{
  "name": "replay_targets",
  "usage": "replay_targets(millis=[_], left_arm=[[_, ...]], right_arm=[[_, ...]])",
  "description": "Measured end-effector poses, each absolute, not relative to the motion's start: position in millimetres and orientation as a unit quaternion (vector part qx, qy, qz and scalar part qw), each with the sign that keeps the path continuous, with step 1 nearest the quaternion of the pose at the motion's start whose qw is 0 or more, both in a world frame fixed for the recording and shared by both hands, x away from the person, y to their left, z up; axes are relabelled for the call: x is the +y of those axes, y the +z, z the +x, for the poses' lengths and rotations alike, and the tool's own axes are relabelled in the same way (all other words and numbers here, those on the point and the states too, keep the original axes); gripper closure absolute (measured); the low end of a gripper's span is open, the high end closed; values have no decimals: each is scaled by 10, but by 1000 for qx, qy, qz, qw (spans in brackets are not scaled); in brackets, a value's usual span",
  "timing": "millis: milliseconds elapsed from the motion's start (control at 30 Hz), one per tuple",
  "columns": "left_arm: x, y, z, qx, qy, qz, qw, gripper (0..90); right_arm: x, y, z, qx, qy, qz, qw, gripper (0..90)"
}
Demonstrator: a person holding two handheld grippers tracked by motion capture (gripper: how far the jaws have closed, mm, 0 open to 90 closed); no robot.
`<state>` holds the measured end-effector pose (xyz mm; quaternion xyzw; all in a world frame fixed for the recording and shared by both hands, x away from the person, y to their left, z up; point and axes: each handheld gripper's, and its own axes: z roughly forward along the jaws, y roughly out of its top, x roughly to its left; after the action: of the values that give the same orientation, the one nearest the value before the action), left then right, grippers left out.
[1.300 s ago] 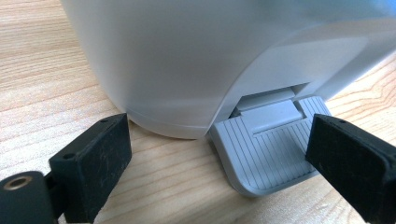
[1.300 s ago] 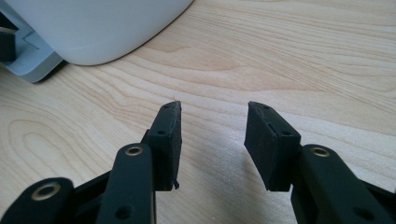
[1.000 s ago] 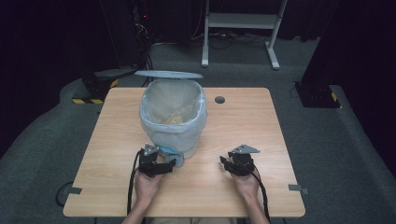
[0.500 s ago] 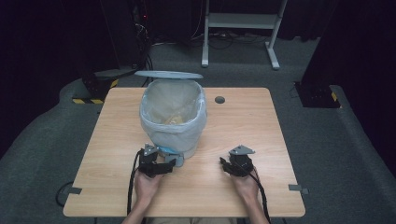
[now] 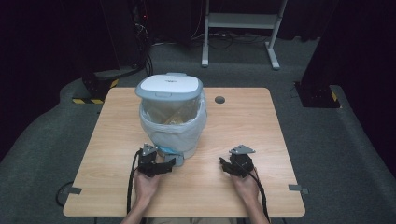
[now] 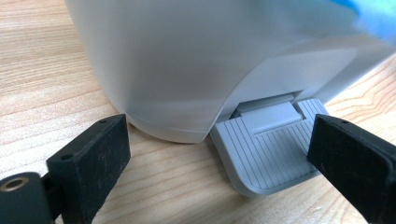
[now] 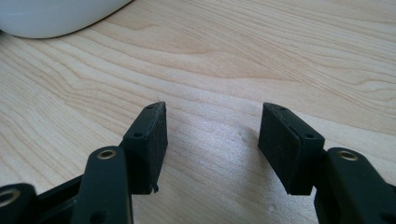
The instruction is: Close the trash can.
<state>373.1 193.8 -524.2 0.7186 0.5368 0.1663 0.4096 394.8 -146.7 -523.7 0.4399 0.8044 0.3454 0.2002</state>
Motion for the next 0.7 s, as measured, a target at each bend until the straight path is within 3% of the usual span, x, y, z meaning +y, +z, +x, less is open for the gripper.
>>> replay_targets(millis=[700], left_arm=[[2131, -5162, 3649, 518, 167, 727, 419, 81]], right_arm=[[-1462, -5237, 3950, 803, 345, 444, 200, 407]])
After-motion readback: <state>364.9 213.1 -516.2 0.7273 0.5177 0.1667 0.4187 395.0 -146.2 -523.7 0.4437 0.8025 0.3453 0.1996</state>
